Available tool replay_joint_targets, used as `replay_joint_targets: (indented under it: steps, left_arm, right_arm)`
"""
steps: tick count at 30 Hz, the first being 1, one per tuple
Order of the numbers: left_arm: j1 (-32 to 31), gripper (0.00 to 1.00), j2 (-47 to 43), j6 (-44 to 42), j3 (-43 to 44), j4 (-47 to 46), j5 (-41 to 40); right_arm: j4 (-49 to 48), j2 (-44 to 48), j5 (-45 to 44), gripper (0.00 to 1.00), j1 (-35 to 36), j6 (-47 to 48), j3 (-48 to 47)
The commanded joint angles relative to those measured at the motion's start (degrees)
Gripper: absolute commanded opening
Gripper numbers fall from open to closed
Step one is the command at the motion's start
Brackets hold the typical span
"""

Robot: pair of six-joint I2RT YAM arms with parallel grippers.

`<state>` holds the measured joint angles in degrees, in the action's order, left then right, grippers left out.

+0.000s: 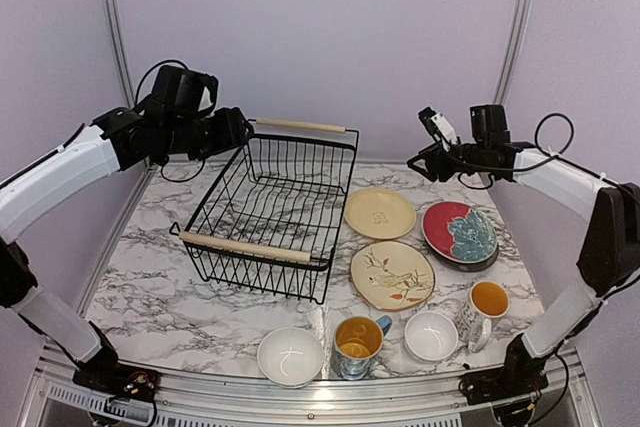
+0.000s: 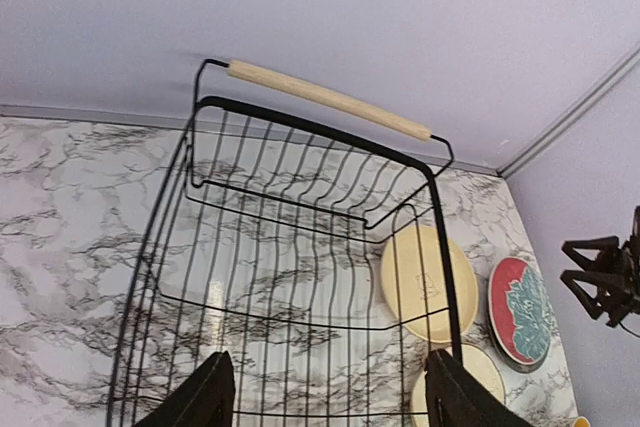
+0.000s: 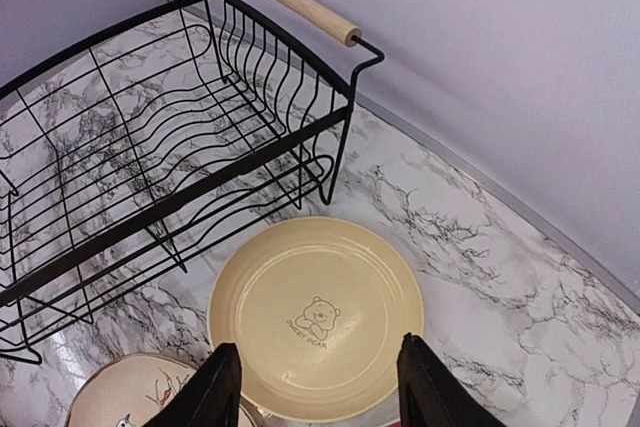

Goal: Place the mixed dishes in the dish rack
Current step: Move the plate and dish rack to the center of the board, then move the dish rack to the center of the board.

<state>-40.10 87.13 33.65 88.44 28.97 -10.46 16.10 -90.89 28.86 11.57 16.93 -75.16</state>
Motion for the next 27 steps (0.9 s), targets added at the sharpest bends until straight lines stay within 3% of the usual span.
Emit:
replay_joint_targets:
  steps: [1,4,8,13,19,27]
  left_arm:
    - [5.4,0.67,-5.0,-3.9,-8.3,7.5,-7.0]
    - [9.3,0.68,-6.7,-3.6,-13.2,7.6,-8.9]
    - [14.0,0.64,-3.2,-1.9,-18.7,6.5,-4.6]
    - [14.2,0.64,-4.2,-0.2,-25.7,0.2,-3.6]
    - [13.7,0.61,-6.0,-1.7,-30.7,-3.1,3.8]
    - [11.6,0.6,-15.7,-0.9,-37.1,-6.5,11.6]
  right_arm:
    - [-4.4,4.9,1.8,0.49,0.7,1.2,9.4]
    - [-6.3,4.4,-1.1,0.47,1.2,2.2,10.4]
    - [-5.9,0.8,-5.0,0.41,4.1,2.9,9.6]
    - [-6.3,-2.3,-9.5,0.36,9.4,3.9,8.8]
    - [-7.2,-6.5,-16.9,0.32,16.7,5.9,7.7]
    - [-7.6,-8.9,-17.8,0.31,19.9,6.4,7.3]
